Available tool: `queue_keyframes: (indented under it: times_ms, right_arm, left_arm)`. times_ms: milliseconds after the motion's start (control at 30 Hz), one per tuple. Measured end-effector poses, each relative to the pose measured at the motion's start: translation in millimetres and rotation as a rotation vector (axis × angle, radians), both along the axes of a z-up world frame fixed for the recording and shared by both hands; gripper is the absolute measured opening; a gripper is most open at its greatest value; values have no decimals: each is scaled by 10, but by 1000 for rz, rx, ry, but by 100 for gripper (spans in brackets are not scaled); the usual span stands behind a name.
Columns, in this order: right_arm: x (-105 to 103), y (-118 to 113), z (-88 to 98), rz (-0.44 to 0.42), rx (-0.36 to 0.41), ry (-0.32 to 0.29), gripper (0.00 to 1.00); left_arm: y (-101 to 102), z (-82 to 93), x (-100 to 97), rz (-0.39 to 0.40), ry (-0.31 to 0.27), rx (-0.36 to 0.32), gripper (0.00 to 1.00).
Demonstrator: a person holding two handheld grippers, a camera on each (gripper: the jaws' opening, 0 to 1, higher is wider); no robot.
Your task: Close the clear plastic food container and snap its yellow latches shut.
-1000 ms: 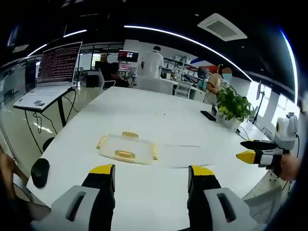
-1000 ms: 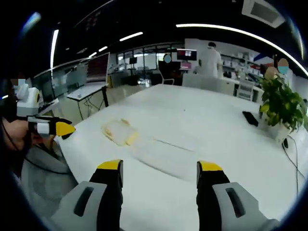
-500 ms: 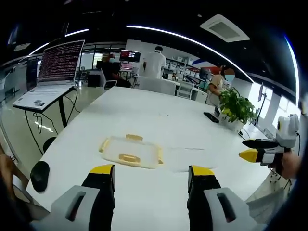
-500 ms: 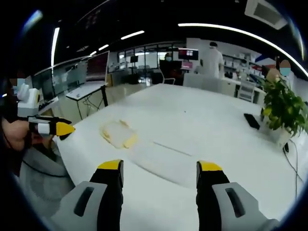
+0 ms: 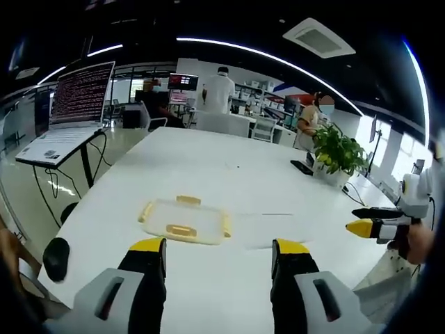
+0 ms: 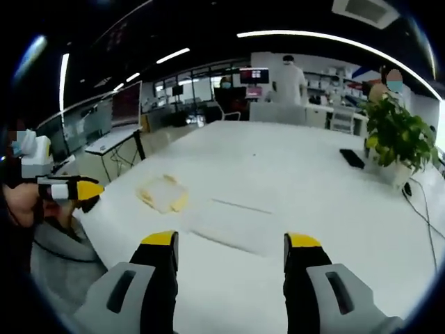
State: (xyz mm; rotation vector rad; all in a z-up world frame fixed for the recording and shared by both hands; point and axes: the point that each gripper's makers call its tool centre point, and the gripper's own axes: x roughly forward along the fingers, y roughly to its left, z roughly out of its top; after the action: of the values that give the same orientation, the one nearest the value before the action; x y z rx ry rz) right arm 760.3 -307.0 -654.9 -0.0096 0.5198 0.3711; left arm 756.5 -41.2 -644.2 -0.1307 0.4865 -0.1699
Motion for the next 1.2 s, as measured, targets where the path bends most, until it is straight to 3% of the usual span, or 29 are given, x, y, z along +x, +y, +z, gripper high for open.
queue_keyframes:
  times_ms: [267, 1200]
  right_arm:
    - [-20, -69, -23, -17, -4, 6, 59]
    - [60, 40, -38, 15, -12, 17, 57]
  left_arm:
    - [-36, -20, -16, -7, 6, 0, 56]
    - [65, 12, 83, 13, -3, 7, 56]
